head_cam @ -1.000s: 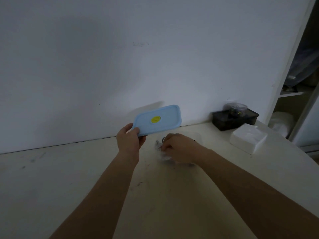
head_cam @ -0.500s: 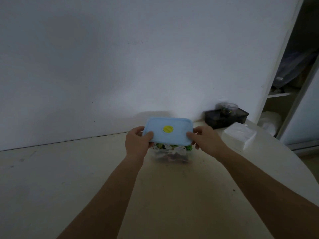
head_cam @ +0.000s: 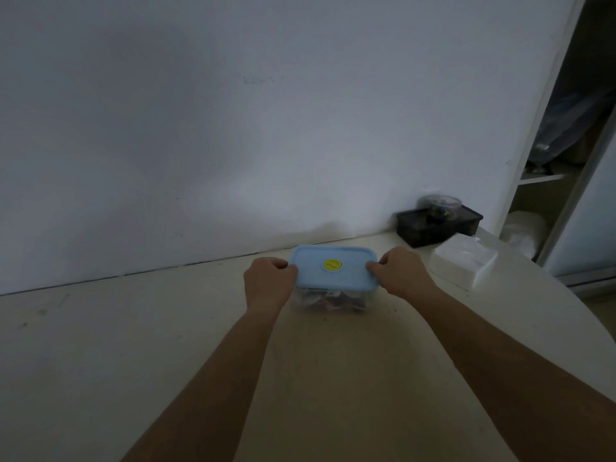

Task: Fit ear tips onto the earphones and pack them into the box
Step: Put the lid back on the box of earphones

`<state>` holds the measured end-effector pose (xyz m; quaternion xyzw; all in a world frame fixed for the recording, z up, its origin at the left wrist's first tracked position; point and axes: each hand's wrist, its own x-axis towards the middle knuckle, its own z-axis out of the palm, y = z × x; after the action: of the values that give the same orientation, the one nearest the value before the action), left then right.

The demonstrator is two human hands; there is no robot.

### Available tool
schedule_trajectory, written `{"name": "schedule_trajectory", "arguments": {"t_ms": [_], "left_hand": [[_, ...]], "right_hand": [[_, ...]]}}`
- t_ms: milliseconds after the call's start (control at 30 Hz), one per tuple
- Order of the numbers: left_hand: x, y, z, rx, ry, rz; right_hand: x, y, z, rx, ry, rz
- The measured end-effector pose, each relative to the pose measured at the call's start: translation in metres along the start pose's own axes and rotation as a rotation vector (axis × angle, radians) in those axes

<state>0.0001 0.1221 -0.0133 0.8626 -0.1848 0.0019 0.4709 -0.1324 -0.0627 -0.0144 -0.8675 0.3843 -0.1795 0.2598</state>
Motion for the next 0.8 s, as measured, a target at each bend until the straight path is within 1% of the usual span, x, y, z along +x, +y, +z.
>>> {"name": "schedule_trajectory", "arguments": {"t_ms": [67, 133, 200, 267, 367, 533, 700, 767, 800], "left_hand": [[0.006, -0.001, 0.0, -0.097, -0.023, -0.083], [0.012, -0.005, -0.001, -0.245, -0.069, -0.195], [0.016, -0.009, -0.002, -0.384, -0.117, -0.293], [0.017, -0.011, -0.003, -0.469, -0.142, -0.342], [0.019, -0.011, -0.005, -0.428, -0.135, -0.316], [0.023, -0.009, -0.006, -0.305, -0.129, -0.267], [0.018, -0.006, -0.005, -0.105, -0.054, -0.099], [0.017, -0.008, -0.005, -0.105, -0.05, -0.086], [0.019, -0.009, -0.004, -0.157, -0.066, -0.118]], "right_hand": [[0.001, 0.001, -0.002, 0.06, -0.044, 0.045], [0.001, 0.002, -0.003, 0.144, -0.08, 0.1], [0.0, 0.004, -0.003, 0.294, -0.123, 0.179], [-0.003, 0.005, -0.003, 0.402, -0.162, 0.228], [-0.004, 0.006, -0.001, 0.412, -0.159, 0.201], [0.002, 0.007, 0.002, 0.265, -0.097, 0.114], [0.006, 0.006, 0.004, 0.131, -0.049, 0.041], [0.007, 0.005, 0.006, 0.037, -0.003, -0.002], [0.007, 0.004, 0.006, 0.0, 0.014, -0.016]]}}
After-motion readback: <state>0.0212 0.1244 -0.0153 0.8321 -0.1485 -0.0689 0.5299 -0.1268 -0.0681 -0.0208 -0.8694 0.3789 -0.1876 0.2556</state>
